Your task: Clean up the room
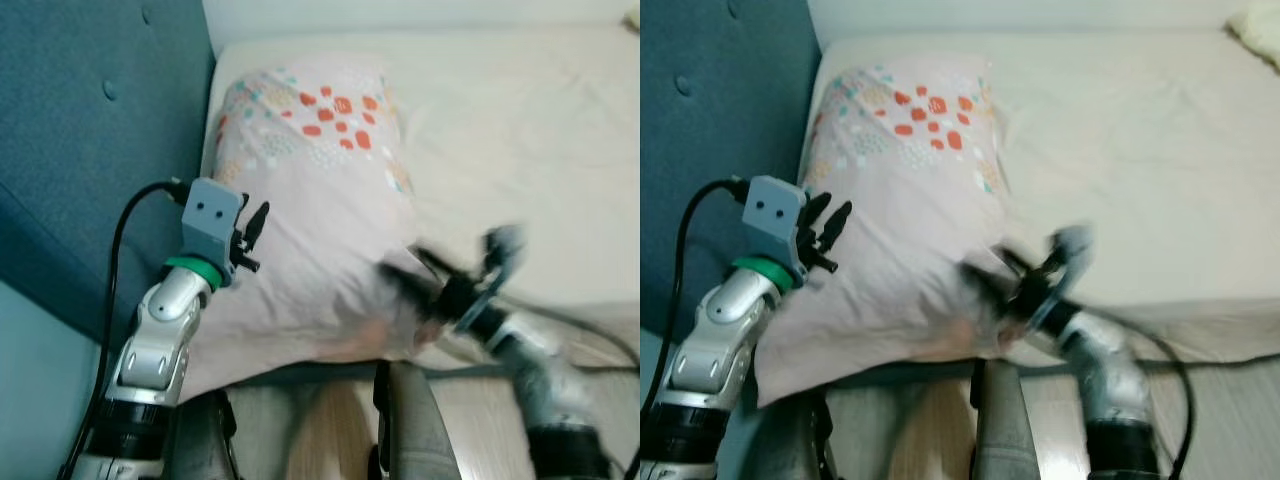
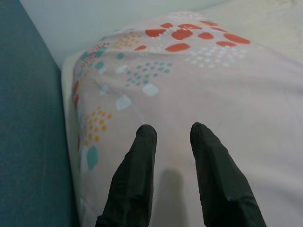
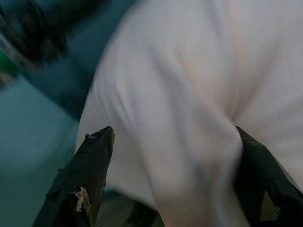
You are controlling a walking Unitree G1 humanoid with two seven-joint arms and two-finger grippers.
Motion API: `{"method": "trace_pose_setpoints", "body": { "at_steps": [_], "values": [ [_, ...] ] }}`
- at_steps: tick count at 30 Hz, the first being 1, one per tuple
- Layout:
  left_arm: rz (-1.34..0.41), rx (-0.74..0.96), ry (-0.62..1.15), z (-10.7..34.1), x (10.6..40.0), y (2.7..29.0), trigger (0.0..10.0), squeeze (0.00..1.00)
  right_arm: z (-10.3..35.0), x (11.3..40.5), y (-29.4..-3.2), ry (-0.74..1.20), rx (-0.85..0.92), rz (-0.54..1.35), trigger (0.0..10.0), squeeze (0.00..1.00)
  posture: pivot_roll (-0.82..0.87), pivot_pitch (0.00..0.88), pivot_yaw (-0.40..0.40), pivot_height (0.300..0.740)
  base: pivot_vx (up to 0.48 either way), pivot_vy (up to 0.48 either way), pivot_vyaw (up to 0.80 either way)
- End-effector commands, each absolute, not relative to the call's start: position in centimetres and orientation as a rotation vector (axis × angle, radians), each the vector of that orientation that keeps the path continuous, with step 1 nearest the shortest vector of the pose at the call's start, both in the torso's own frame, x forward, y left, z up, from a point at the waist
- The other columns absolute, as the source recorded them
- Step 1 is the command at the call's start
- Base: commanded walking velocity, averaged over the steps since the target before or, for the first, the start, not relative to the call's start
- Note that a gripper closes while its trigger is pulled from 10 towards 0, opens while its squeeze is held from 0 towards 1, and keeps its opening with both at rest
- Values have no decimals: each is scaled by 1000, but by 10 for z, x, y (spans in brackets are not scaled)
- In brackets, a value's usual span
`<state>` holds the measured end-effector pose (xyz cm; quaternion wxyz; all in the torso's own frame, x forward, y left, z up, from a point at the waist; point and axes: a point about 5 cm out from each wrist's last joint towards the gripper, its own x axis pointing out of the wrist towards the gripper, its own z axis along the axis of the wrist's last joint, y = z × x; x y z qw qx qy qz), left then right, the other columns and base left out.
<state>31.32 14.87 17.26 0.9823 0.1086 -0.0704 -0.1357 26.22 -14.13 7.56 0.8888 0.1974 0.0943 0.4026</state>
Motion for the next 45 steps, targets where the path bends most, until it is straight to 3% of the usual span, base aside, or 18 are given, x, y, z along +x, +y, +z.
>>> {"method": "trace_pose_setpoints", "body": {
  "at_steps": [1, 7, 12, 14, 23, 26, 31, 36, 38, 42, 45],
  "values": [
    [-266, 226, -131, 170, 312, 151, 10000, 0, 62, 258, -143, 249, 386, 798, 10000, 0, -32, 33, 42, 510, 0, 0, 0],
    [-289, 225, -151, 171, 315, 135, 10000, 0, 45, 278, -159, 294, 491, 513, 10000, 0, -34, 27, 46, 510, 0, 0, 0],
    [-307, 205, -191, 184, 322, 123, 10000, 0, 19, 251, -168, 500, 268, 504, 10000, 0, -39, 26, 40, 510, 0, 0, 0],
    [-307, 202, -192, 184, 323, 123, 10000, 0, 18, 248, -170, 508, 262, 501, 10000, 0, -39, 26, 40, 510, 0, 0, 0],
    [-326, 218, -171, 176, 321, 123, 10000, 0, 31, 189, -170, 498, 337, 793, 10000, 0, -70, 20, 50, 510, 0, 0, 0],
    [-333, 218, -175, 177, 322, 121, 10000, 0, 46, 189, -177, 440, 353, 829, 10000, 0, -70, 17, 51, 510, 0, 0, 0],
    [-333, 213, -187, 180, 325, 119, 10000, 0, 101, 212, -184, 198, 371, 853, 10000, 0, -71, 8, 53, 510, 0, 0, 0],
    [-321, 209, -170, 175, 324, 119, 10000, 0, 139, 255, -193, -58, 359, 630, 10000, 0, -71, 0, 58, 510, 0, 0, 0],
    [-316, 206, -165, 174, 324, 118, 10000, 0, 142, 263, -195, -92, 361, 575, 10000, 0, -71, 0, 58, 510, 0, 0, 0],
    [-201, 156, -75, 157, 328, 125, 10000, 0, 128, 304, -194, -113, 315, 292, 10000, 0, -55, 0, 61, 510, 0, 0, 0],
    [-163, 195, -28, 141, 330, 129, 10000, 0, 119, 311, -189, -75, 304, 264, 10000, 0, -52, 0, 60, 510, 0, 0, 0]
  ]
}}
